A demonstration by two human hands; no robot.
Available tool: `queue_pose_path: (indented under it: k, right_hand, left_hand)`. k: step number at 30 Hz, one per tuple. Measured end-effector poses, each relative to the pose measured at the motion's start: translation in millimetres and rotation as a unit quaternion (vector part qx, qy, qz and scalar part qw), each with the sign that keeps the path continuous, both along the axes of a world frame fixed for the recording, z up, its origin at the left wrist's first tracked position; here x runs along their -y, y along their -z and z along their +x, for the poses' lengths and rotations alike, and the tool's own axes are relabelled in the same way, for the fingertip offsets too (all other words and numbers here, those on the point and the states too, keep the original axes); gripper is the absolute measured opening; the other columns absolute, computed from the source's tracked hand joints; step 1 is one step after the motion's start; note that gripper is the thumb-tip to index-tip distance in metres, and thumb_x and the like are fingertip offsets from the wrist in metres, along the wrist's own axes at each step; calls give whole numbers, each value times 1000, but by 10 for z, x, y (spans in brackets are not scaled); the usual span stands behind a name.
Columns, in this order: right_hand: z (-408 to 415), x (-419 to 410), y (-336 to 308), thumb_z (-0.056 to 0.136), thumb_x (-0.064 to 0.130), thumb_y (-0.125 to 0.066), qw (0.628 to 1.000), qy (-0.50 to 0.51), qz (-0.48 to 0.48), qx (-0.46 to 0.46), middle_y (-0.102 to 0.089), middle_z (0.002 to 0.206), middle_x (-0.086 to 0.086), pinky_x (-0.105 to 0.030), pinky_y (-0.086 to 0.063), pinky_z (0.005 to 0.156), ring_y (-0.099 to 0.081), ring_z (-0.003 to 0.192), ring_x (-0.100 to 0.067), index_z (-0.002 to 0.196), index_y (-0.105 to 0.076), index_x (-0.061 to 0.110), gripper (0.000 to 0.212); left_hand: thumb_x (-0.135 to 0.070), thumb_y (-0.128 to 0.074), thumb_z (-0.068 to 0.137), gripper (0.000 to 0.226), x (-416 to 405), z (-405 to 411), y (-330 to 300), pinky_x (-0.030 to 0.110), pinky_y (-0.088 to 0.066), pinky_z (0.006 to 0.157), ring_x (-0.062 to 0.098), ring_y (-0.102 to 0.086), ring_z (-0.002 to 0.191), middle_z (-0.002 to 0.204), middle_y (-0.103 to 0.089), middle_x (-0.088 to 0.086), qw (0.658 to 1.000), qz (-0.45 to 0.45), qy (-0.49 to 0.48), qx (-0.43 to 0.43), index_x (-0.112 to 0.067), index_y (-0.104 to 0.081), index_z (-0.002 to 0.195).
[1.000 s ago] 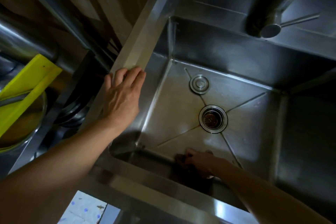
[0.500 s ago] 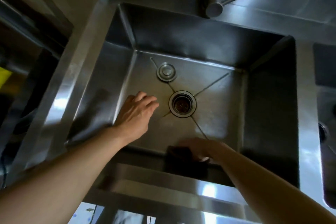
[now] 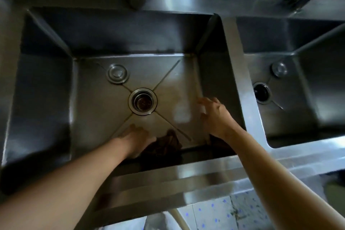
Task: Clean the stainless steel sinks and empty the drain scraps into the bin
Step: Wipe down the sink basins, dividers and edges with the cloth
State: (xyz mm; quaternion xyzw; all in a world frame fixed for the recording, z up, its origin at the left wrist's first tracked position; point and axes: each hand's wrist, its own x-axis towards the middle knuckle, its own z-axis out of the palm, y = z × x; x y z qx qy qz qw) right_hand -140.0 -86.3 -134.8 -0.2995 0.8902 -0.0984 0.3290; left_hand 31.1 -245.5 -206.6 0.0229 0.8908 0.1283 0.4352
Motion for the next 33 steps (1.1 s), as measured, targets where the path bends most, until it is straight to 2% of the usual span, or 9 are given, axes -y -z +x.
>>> queue_pose_path:
  k: [3,6,10,15,20,24,29,32,33]
  right_hand:
    - [20,-152,-161,89,14,-51,997,17,-5,-71,-46,134,-8,-32,-49,82,-53,110,-28,136,-48,21,48]
    - [134,-226,-350,86,9,-53,991,46,-5,-124,-45,130,-11,-34,-46,81,-48,114,-32,132,-52,16,47]
    - [180,-280,-486,85,9,-59,977,39,-12,-208,-43,135,-17,-46,-44,96,-41,124,-37,133,-52,9,48]
    - [25,-424,-425,78,16,-72,959,35,16,-279,-29,149,-19,-51,-25,111,-18,141,-39,141,-43,12,70]
    - [-182,-522,-299,86,14,-62,956,89,27,-279,-10,156,-13,-45,-21,114,-7,144,-33,151,-19,20,78]
    - [-296,-600,-263,94,24,-53,966,122,19,-227,-6,159,-8,-42,-15,117,-4,145,-30,153,-8,21,74]
    - [-319,-655,-230,96,28,-47,971,98,-2,-216,-19,156,-9,-42,-26,114,-17,141,-27,152,-17,17,64]
    - [-334,-655,-238,96,29,-44,974,84,-12,-208,-24,153,-7,-38,-26,111,-20,139,-25,150,-22,16,59]
    - [-335,-651,-228,95,29,-42,973,80,-21,-215,-28,150,-9,-40,-30,109,-25,136,-27,148,-28,15,56]
  left_hand:
    - [-27,-39,100,34,-106,-126,92,35,-30,101,29,-44,124,130,-47,11,998,57,11,-31,-19,-45,133]
    - [-39,-25,101,43,-169,-161,196,38,-24,108,26,-38,132,141,-41,6,994,32,74,-77,-28,-39,140]
    - [-33,-21,104,45,-175,-198,461,32,-20,112,20,-33,137,148,-38,3,998,44,33,-22,-26,-34,146]
    - [-56,-29,98,50,-217,-229,701,36,-23,113,18,-31,138,151,-34,-1,986,143,-81,26,-36,-37,143]
    - [-45,-32,101,39,-385,-300,852,27,-37,95,17,-50,118,136,-49,0,979,199,-33,14,-28,-43,135]
    - [-42,-27,103,45,-559,-442,845,28,-35,101,21,-48,124,144,-43,3,977,207,-48,11,-24,-32,144]
    - [-63,-17,95,70,-983,-817,819,29,-32,105,23,-45,128,146,-41,7,968,244,-64,-14,-17,-30,146]
    - [-40,-16,104,52,-1176,-1048,868,33,-39,97,28,-52,122,144,-44,11,977,200,-17,-75,-17,-27,149]
    - [-33,-14,101,55,-1220,-1122,825,33,-44,89,27,-59,113,135,-53,14,972,195,6,-134,-9,-38,144]
